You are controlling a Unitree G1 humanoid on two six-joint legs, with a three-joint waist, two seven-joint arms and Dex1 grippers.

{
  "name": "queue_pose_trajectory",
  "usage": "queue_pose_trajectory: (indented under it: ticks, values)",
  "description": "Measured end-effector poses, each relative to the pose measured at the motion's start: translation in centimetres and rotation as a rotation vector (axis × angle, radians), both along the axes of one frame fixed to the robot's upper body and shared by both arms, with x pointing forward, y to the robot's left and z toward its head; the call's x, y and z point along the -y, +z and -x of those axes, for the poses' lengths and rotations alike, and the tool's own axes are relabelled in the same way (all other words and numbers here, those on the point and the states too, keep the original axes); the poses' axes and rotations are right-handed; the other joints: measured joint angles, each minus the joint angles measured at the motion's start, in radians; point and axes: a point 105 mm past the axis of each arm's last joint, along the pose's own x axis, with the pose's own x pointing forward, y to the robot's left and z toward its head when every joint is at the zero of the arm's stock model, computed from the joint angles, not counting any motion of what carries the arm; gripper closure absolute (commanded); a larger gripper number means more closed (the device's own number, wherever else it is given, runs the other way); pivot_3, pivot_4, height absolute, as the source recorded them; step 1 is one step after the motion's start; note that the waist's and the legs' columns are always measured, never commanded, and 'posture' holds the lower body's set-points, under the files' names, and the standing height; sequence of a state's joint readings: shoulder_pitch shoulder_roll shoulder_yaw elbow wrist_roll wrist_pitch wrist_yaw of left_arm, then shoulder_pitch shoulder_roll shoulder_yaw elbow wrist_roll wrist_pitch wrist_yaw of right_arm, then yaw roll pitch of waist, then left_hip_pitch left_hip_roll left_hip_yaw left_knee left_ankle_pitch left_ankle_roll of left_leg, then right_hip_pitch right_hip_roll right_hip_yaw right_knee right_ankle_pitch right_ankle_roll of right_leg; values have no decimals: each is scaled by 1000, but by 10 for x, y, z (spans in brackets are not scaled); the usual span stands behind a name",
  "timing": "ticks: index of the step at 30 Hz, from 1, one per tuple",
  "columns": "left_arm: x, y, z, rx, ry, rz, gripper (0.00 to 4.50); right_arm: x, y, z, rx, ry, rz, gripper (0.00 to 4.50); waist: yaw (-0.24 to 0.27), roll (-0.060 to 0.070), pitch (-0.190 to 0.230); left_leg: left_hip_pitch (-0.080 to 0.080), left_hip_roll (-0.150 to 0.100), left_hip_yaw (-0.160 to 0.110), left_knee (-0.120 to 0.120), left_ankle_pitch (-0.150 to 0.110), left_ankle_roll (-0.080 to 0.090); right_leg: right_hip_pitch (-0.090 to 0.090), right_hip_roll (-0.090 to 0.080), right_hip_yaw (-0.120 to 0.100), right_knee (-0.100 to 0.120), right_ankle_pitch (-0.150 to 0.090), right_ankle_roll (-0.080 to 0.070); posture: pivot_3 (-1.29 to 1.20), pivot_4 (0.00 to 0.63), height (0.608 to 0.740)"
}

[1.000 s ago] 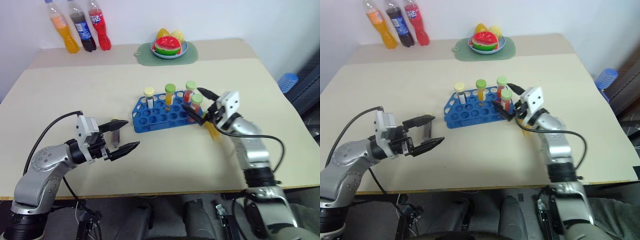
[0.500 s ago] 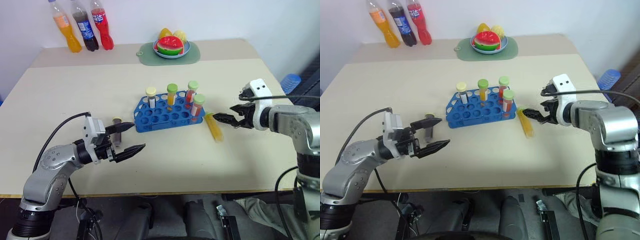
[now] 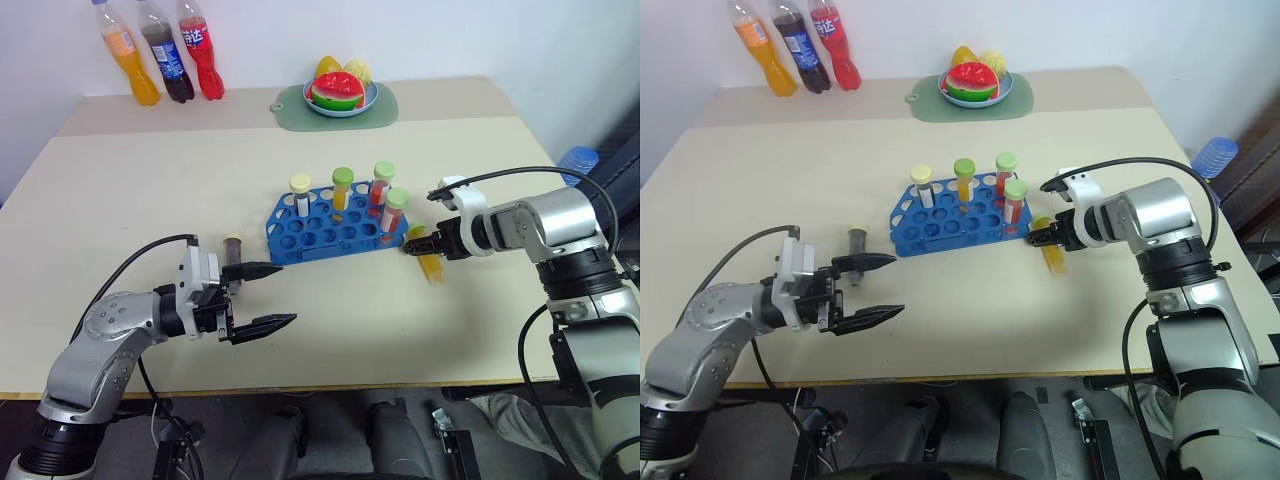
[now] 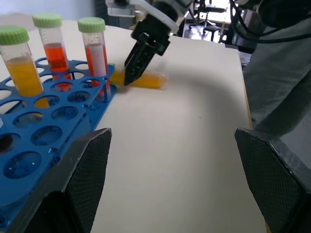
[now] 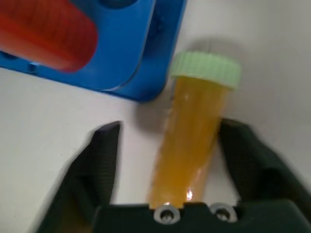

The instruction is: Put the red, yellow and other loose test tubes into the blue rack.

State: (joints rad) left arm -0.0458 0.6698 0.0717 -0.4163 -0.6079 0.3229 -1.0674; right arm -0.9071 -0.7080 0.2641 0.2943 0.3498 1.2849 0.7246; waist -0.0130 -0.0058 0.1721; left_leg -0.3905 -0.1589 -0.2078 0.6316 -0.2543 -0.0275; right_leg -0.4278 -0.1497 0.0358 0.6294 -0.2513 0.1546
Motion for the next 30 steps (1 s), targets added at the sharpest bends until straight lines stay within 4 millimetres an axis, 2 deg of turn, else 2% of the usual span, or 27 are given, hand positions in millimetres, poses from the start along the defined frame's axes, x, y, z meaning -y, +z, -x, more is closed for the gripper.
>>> queue_pose_trajectory:
  ticks: [1,2,6,10,11,16,17,19,21,22,23,25,26,27,30]
  values:
    - [0,-1,0,-5,3,0,310,-1,0,0,6,15,-1,3346,-2,0,0,0,0,0,0,0,0,0,0,0,0,0,0,0,150,740]
    - [0,-1,1,-6,6,0,310,-1,-1,0,11,39,11,3608,-2,0,0,1,0,0,0,0,0,0,1,1,0,0,0,0,150,740]
    - [1,0,2,4,3,2,310,3,-5,5,94,176,104,3650,3,-3,-2,1,0,1,0,0,0,0,0,1,0,0,1,0,150,740]
    - [1,1,1,7,15,9,310,34,-12,12,264,373,305,3650,33,-6,-4,1,-1,3,5,-2,3,5,-1,2,-2,3,6,0,150,740]
    - [2,1,1,8,14,10,310,44,-13,16,283,401,355,3650,42,-6,-4,1,-2,4,7,-5,9,6,-1,2,-2,3,6,0,150,740]
    - [0,1,-4,8,16,14,310,105,-12,42,247,381,530,3650,82,-5,-4,1,-3,6,14,-9,14,8,-1,3,-3,3,6,0,150,740]
    - [-1,1,-5,6,14,15,310,114,-12,48,234,365,539,3650,84,-5,-4,0,-3,6,14,-9,14,8,-1,4,-3,3,6,0,150,740]
    - [0,3,-8,12,6,18,310,117,-12,61,219,359,500,3650,83,-5,-4,-1,-2,7,13,-9,14,7,-1,5,-2,3,6,0,150,740]
    - [-1,4,-10,19,4,19,310,100,-17,80,195,426,372,3650,75,-5,-4,0,0,9,13,-10,13,5,1,6,-2,3,6,0,150,740]
    - [-1,4,-11,18,0,21,310,83,-19,90,199,484,274,3650,67,-5,-3,0,1,10,13,-11,12,3,2,8,-1,3,6,0,150,740]
    - [-1,4,-12,20,-2,21,310,61,-16,97,234,541,145,3650,53,-5,-3,0,2,10,12,-11,12,3,2,8,-1,3,6,0,150,740]
    - [-1,6,-15,25,-6,22,310,3,-3,110,341,687,-147,3650,28,-5,-3,1,8,13,13,-13,11,3,8,11,-1,4,6,0,150,740]
    - [-1,6,-16,26,-8,24,310,-17,3,115,386,734,-249,3650,22,-4,-3,1,10,13,14,-14,10,3,11,11,-2,5,5,0,150,740]
    - [-1,6,-16,26,-10,23,310,-36,13,117,432,771,-351,3650,17,-4,-2,2,11,14,14,-14,10,3,12,12,-2,5,4,0,150,740]
    - [-1,6,-16,24,-13,26,310,-72,45,97,632,756,-504,3650,11,-5,-2,3,14,14,14,-15,8,2,15,13,-1,6,3,0,150,740]
